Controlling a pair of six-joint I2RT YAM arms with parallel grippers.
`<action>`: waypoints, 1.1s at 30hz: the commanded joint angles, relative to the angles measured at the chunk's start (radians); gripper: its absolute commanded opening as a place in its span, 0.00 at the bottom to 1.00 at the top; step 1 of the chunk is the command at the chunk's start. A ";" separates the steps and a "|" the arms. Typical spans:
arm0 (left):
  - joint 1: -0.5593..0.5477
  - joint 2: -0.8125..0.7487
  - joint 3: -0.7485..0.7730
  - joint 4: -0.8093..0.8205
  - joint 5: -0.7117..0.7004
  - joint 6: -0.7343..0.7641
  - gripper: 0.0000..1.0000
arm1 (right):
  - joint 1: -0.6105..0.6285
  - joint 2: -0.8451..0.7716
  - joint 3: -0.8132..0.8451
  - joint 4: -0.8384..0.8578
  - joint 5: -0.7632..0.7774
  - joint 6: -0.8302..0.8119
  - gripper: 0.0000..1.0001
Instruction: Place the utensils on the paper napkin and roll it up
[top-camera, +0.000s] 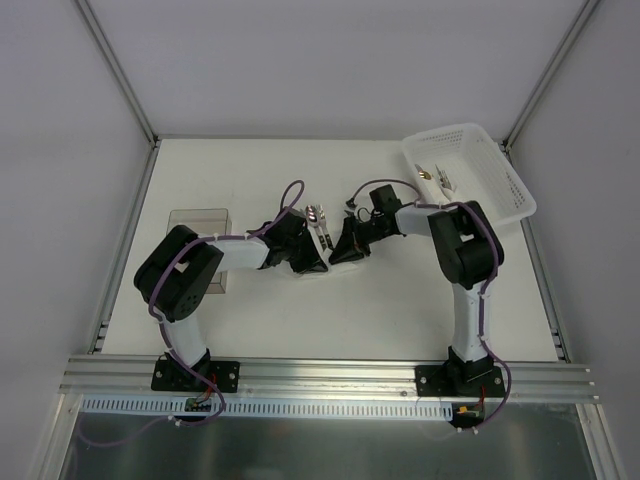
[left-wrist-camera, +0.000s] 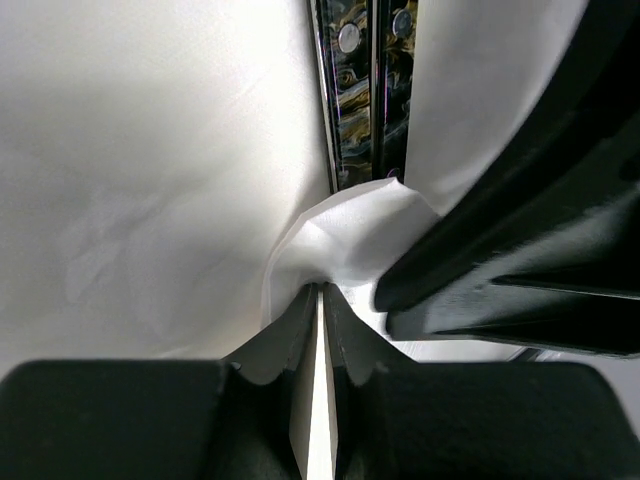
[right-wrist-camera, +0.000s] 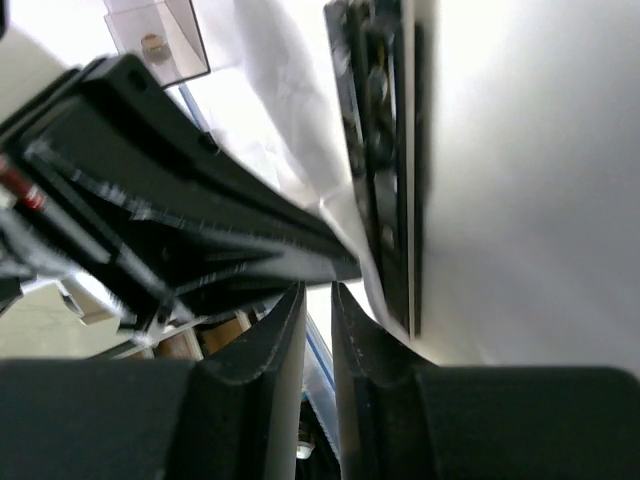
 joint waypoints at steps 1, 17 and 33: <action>0.006 0.028 -0.025 -0.019 -0.039 0.008 0.07 | -0.052 -0.102 -0.001 -0.143 0.015 -0.149 0.19; 0.006 0.022 -0.012 -0.017 -0.027 0.020 0.08 | -0.105 -0.053 0.029 -0.340 0.119 -0.373 0.15; 0.006 0.030 -0.013 -0.014 -0.027 0.019 0.08 | -0.094 -0.194 -0.010 -0.219 0.084 -0.281 0.15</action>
